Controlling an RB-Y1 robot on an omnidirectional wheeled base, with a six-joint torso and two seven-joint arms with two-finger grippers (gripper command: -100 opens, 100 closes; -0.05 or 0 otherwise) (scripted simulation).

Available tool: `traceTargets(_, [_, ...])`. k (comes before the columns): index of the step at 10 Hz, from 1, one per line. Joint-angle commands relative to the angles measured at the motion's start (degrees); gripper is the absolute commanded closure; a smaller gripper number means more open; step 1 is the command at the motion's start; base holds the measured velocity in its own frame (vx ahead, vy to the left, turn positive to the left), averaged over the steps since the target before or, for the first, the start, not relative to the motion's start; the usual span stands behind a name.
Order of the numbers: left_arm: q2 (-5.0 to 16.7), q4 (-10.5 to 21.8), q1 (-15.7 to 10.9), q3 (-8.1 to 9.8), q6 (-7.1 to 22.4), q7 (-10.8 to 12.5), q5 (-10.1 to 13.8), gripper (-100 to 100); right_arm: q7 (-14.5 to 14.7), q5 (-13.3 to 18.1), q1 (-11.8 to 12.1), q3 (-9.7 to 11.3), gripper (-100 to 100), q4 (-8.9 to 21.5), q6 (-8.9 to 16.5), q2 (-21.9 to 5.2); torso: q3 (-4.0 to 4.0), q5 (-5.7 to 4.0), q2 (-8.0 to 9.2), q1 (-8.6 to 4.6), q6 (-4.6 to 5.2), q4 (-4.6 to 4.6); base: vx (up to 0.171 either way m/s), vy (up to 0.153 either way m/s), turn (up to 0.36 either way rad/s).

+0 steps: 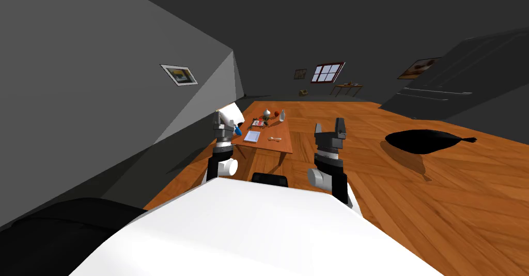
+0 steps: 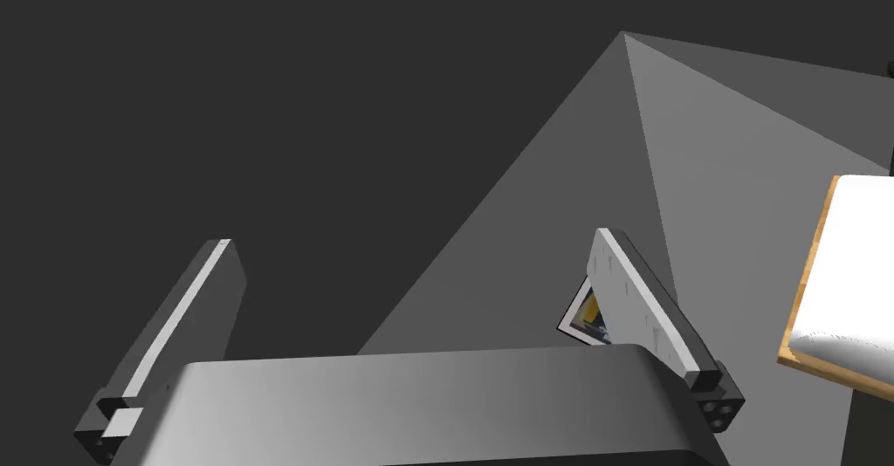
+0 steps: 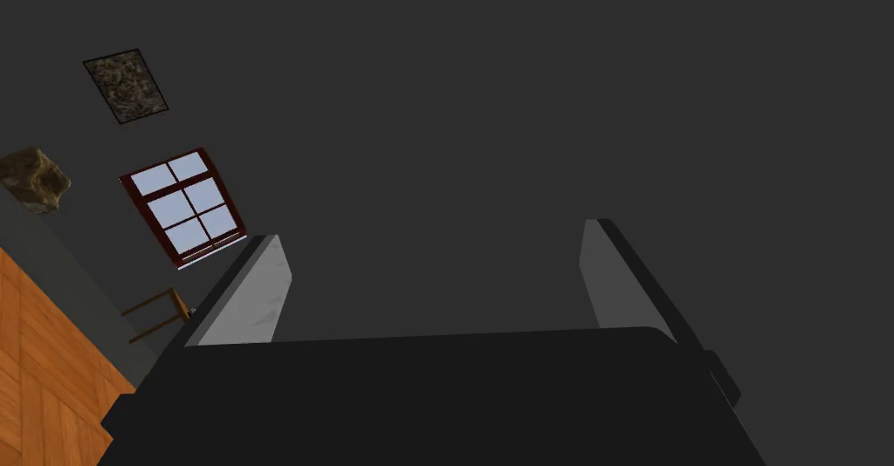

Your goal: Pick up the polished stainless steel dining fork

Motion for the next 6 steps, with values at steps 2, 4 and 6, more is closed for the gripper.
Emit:
traceTargets(2, [0.0, 0.0, 0.0, 0.0, 0.0, 0.0, 0.0, 0, 0.6, 0.9, 0.9, -0.1, -100, 1.1, 0.5, -2.8, -0.01, 0.01, -0.01, 0.03, -0.02, 0.0, 0.008, 0.024, 0.149])
traceTargets(4, [0.0, 0.0, 0.0, -0.01, 0.0, 0.0, 0.0, 0, 1.6, 2.3, 2.2, -0.2, -100, 2.7, 1.2, -5.4, -0.02, 0.04, -0.04, 0.16, -0.02, -0.01, 0.01, 0.05, 0.209])
traceTargets(6, [0.0, 0.0, 0.0, -0.01, 0.0, 0.0, 0.0, 0, 2.9, 4.2, 4.0, -0.4, -100, 4.7, 2.2, -7.9, -0.03, 0.05, -0.05, 0.24, -0.04, -0.01, 0.019, 0.077, 0.322])
